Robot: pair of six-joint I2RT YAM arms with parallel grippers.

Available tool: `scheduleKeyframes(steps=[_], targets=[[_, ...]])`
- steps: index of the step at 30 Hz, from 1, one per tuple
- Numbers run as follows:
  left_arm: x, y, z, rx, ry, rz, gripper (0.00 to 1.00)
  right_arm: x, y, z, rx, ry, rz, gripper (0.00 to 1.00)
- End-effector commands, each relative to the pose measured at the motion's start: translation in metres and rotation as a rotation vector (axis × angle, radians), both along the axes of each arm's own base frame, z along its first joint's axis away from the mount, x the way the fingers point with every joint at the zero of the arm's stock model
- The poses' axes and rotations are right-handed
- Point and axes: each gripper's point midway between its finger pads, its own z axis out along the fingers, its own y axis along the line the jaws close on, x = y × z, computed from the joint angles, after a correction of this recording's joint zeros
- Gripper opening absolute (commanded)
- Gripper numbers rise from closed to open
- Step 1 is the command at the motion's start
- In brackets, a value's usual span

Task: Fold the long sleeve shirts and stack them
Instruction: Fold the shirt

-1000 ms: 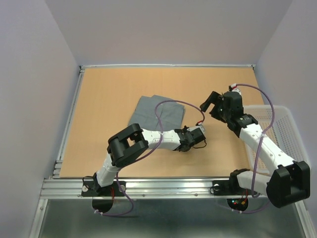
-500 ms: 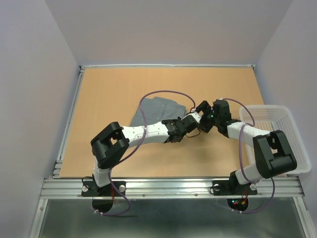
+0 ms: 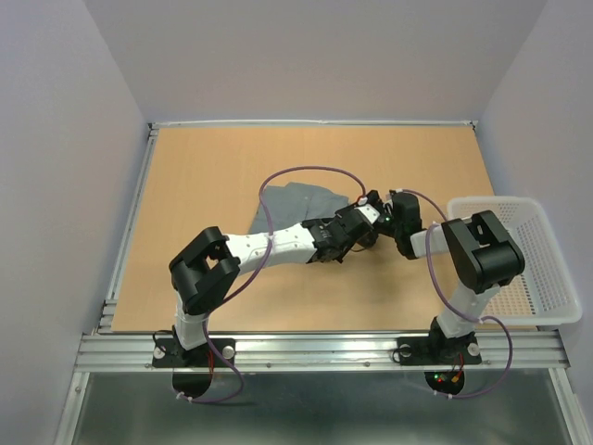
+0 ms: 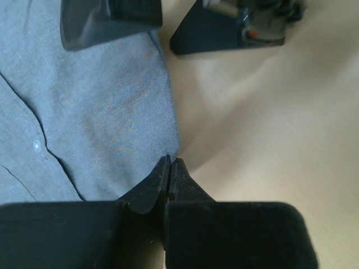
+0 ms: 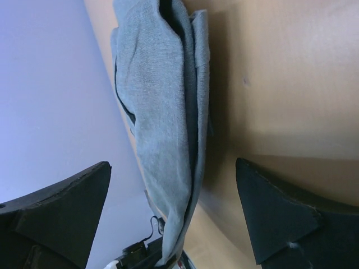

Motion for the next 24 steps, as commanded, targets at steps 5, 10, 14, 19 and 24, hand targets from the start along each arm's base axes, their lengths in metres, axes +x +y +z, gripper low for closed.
scheduleKeyframes(steps=[5, 10, 14, 19, 24], targets=[[0.006, -0.027, 0.042, -0.154, -0.016, -0.003, 0.00, 0.000, 0.022, -0.006, 0.034, -0.015, 0.050, 0.92], [0.002, -0.031, 0.036, -0.165, 0.005, -0.016, 0.00, 0.005, 0.034, -0.012, 0.032, -0.020, 0.085, 0.82], [0.002, -0.034, 0.035, -0.170, 0.010, -0.023, 0.00, 0.008, 0.043, -0.016, 0.031, -0.025, 0.109, 0.70], [0.002, -0.038, 0.038, -0.192, 0.014, -0.031, 0.00, 0.013, 0.047, -0.012, 0.040, -0.063, 0.117, 0.55], [-0.002, -0.045, 0.044, -0.225, 0.030, -0.050, 0.02, 0.019, 0.049, 0.000, 0.040, -0.117, 0.122, 0.17]])
